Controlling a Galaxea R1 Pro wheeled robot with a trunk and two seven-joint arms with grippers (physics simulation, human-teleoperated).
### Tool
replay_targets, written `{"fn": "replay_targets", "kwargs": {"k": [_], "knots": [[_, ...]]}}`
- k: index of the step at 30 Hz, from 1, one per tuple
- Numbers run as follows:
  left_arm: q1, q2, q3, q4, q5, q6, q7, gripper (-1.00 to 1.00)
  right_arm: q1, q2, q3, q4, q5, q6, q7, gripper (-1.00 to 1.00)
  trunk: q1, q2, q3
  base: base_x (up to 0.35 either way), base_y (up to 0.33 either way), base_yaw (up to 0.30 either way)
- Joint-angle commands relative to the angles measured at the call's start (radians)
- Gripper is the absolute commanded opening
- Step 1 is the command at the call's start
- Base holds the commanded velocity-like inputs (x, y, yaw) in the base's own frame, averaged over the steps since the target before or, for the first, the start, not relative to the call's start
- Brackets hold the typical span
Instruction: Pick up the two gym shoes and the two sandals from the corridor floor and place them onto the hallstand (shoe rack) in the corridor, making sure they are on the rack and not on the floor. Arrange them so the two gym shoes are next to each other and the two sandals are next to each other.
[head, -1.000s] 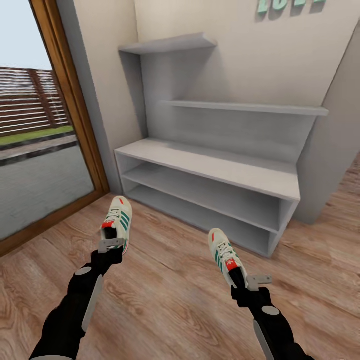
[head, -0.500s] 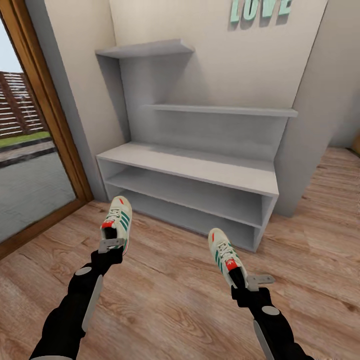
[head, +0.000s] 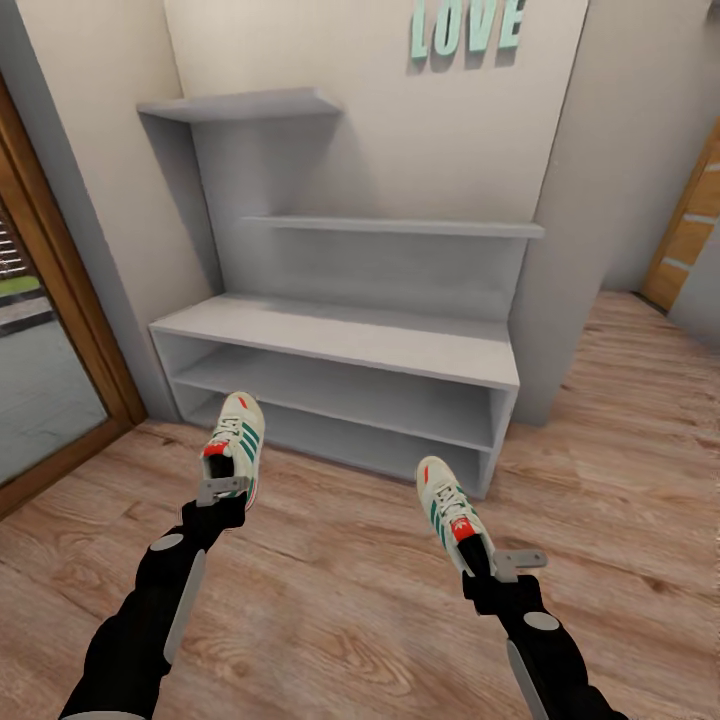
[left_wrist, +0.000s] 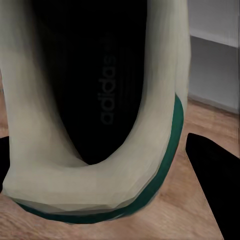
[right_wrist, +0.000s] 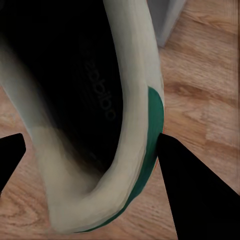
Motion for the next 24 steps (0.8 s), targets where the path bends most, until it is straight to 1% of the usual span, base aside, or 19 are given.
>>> {"fn": "replay_targets", "kwargs": {"k": [1,7,24], "knots": [[0.000,-0.001,0.001,-0.001,-0.003,0.005,-0.001,-1.00,-0.001,-0.001,0.003,-0.001,-0.002,0.006,-0.008,-1.00,0.000,0.000,0.000,0.158,0.194,-0.231],[0.000,-0.001,0.001,-0.001,-0.003,0.005,-0.001,-1.00,-0.001,-0.001,0.003,-0.001,-0.002,0.006,-0.008,-1.00,0.000,0.000,0.007,0.056,0.067,-0.231],[0.001,-0.003,0.001,-0.001,-0.003,0.005,-0.001,-1.00,-0.001,-0.001,0.003,-0.001,-0.002,0.006,-0.008,-1.00,0.000,0.000,0.026,0.002,0.002,-0.231]]}}
